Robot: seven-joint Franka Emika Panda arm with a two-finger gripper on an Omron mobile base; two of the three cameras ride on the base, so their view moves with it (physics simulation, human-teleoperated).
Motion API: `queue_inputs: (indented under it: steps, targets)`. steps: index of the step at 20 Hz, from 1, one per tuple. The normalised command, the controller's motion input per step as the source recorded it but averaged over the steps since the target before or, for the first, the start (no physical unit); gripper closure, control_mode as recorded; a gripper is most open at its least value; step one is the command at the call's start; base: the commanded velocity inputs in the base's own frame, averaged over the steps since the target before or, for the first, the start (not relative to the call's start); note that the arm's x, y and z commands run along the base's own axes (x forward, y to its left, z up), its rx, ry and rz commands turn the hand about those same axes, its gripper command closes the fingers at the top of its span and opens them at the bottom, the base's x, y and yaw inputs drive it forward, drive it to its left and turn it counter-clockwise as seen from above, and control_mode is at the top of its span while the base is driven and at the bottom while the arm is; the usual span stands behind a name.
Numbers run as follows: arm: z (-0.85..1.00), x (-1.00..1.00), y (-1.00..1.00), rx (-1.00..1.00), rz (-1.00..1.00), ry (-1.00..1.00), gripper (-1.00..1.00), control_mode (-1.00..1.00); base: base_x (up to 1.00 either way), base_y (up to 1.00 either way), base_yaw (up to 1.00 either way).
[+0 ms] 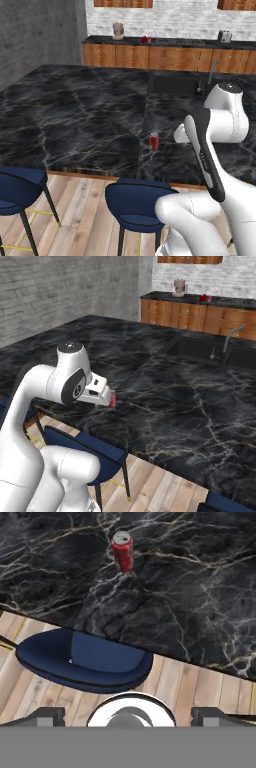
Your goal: Four empty soda cans are scattered around the kitchen. Gather all the cans and cluster them next to the stove for recycling.
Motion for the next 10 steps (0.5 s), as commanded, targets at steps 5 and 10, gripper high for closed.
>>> queue_inputs:
  steps: [5, 10]
  targets:
    - [-0.19, 0.52, 0.26, 0.00, 0.00, 0.03, -1.00, -1.00, 0.00, 0.00, 0.00]
    - [-0.20, 0.54, 0.16, 0.00, 0.00, 0.05, -1.00, -1.00, 0.00, 0.00, 0.00]
